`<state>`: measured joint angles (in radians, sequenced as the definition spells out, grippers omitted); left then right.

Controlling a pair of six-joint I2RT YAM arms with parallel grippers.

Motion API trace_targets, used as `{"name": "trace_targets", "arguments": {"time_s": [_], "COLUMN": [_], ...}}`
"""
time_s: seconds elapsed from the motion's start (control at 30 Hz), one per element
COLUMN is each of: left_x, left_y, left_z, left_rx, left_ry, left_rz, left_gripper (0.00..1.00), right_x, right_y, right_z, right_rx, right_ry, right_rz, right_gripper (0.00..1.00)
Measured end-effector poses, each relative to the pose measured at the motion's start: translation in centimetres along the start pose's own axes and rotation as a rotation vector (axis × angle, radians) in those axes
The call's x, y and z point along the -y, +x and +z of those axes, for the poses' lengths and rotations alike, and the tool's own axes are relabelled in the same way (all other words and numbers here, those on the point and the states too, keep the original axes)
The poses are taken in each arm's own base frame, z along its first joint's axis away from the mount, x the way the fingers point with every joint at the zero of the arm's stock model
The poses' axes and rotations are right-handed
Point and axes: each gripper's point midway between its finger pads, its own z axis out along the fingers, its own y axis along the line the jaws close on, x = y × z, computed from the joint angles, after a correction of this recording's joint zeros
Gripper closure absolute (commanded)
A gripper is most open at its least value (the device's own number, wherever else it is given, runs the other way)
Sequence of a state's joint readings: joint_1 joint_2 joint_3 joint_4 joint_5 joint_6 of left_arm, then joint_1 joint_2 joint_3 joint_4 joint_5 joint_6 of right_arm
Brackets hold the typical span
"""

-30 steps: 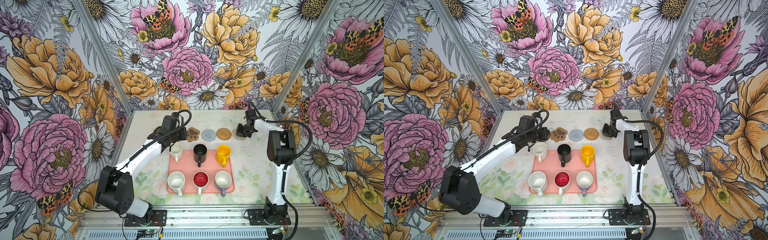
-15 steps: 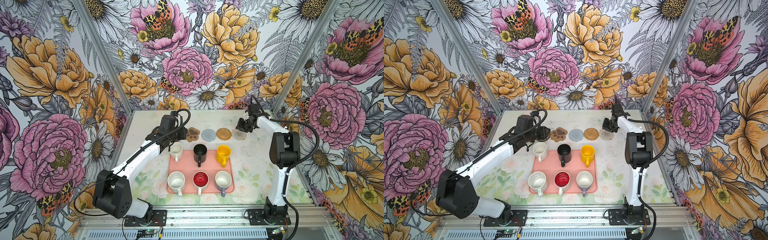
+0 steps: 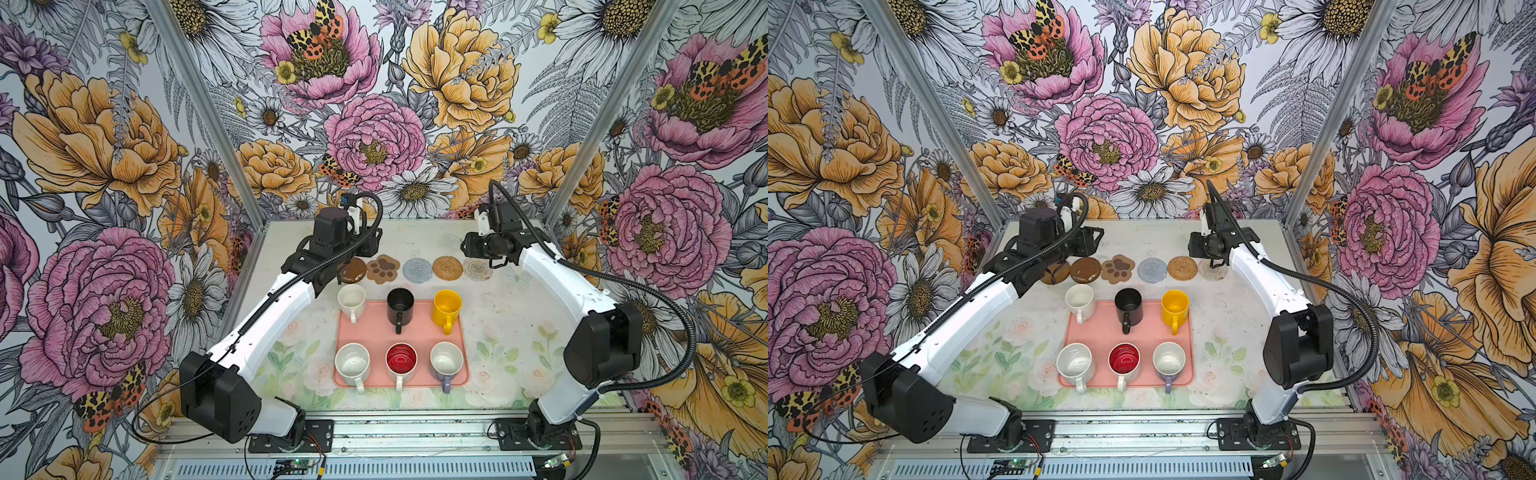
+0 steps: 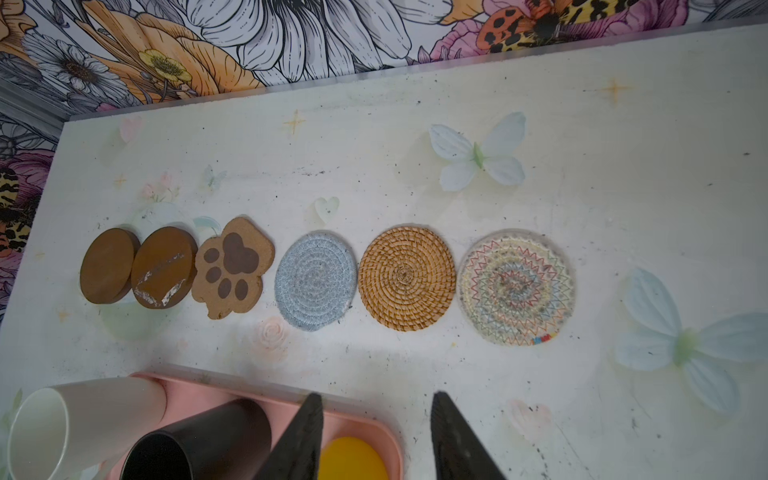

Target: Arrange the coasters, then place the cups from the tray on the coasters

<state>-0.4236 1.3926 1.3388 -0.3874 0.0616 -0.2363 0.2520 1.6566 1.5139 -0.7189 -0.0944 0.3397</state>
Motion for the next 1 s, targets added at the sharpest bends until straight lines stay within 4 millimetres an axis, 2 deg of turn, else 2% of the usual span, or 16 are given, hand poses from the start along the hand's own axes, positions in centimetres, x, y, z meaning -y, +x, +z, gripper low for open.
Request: {"name": "trace_targets", "arguments": {"time_s": [0.17, 0.37, 0.47, 0.7, 0.87, 1.0], "left_x": [0.4, -0.2, -1.1, -1.9, -1.8, -1.8], "left_y": [-0.4, 2.9, 4.9, 7.6, 7.2, 6.9], "left_z": [-2.0, -3.2, -3.4, -4.3, -4.2, -3.8], "left_rx": [0.056, 0.053, 0.037, 0.078, 0.112, 0.126], "left_ry": [0.014, 0.014, -0.006, 0.005, 0.015, 0.019], "left_rz": [0.007, 0.011, 0.009, 0.010, 0.013, 0.016], "left_gripper": [0.27, 0.17, 0.15, 0.05, 0.04, 0.03], "right_x": [-1.8, -5.0, -5.6, -4.9, -4.2, -4.1], "right_y": [1.5, 4.4, 6.1, 11.7, 15.0, 16.3], "right_z": [-2.2, -4.7, -5.3, -4.3, -4.0, -4.2], "right_rx": [0.017, 0.025, 0.010, -0.105, -0.157, -0.160], "right_ry": [0.030, 0.010, 0.021, 0.105, 0.161, 0.181], "right_rz": [-0.059, -0.131, -0.153, -0.166, -0.145, -0.117], "right_gripper": [0.45, 0.36, 0.34, 0.32, 0.31, 0.31]}}
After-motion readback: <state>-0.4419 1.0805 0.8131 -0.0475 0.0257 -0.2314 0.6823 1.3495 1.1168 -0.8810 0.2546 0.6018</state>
